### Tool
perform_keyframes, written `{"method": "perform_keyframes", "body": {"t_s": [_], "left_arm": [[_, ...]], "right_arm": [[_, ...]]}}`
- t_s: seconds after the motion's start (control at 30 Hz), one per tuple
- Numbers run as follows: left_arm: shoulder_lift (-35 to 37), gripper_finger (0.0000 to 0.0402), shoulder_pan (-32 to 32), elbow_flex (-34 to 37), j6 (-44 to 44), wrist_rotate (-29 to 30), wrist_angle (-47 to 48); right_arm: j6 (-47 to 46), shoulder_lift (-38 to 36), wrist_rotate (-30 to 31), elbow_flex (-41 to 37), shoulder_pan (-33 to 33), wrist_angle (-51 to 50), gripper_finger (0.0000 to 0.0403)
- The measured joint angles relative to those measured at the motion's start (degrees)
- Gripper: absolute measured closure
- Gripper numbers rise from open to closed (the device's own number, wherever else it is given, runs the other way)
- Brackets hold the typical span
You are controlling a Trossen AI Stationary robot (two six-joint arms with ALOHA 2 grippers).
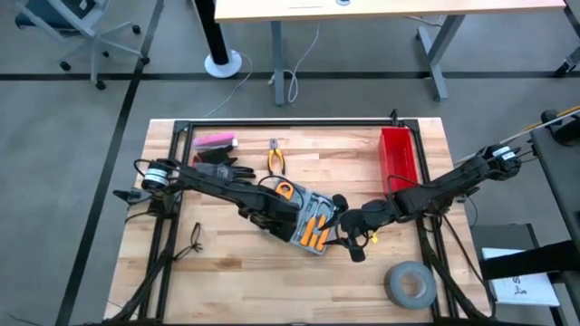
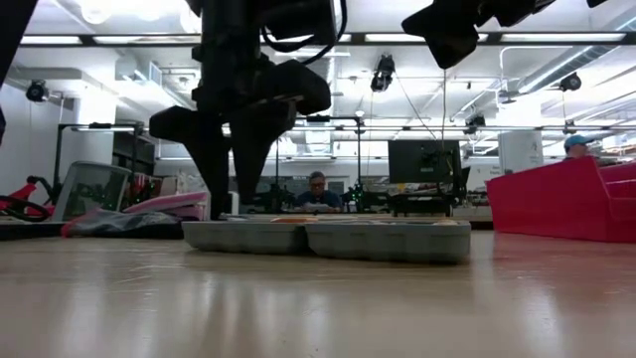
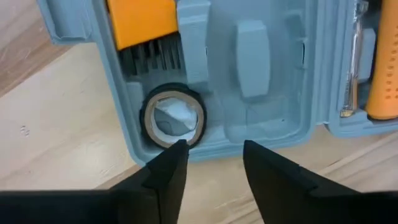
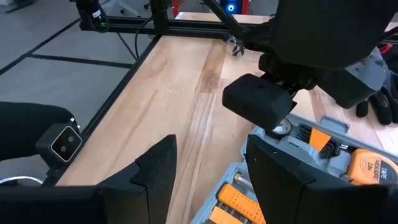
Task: Prefit tool cases
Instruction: Remove the electrical tape from the pre-fit tool case
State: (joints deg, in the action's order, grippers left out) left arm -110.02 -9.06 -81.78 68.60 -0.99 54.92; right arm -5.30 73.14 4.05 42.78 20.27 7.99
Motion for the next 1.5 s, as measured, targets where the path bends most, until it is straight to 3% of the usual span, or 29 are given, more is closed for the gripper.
{"method": "perform_keyframes", "body": {"t_s": [0.47,0.8,0.9,1.0,1.1,1.5], "left_arm": [[-0.04,0.0258,0.26,1.99,-0.61,-0.94,-0.34],[-3.24,0.0280,1.03,8.84,-1.54,-2.17,-11.30],[-3.83,0.0302,1.24,9.43,-1.71,-2.93,-11.68],[-3.52,0.0352,1.38,9.49,-3.80,-3.03,-11.47],[-3.13,0.0386,1.46,8.22,-6.04,-2.92,-10.03],[-3.85,0.0399,1.18,-3.21,-6.58,-2.14,1.11]], "right_arm": [[-0.25,0.00,0.00,0.00,0.24,0.00,0.0231],[-0.30,0.00,0.00,0.00,0.24,0.00,0.0231],[-0.67,0.00,0.00,0.00,0.24,-0.06,0.0231],[-0.63,0.00,0.00,0.00,0.24,-0.02,0.0231],[-0.43,0.00,0.00,0.00,0.24,0.00,0.0231],[-0.07,0.00,0.03,0.00,0.24,-0.24,0.0231]]}}
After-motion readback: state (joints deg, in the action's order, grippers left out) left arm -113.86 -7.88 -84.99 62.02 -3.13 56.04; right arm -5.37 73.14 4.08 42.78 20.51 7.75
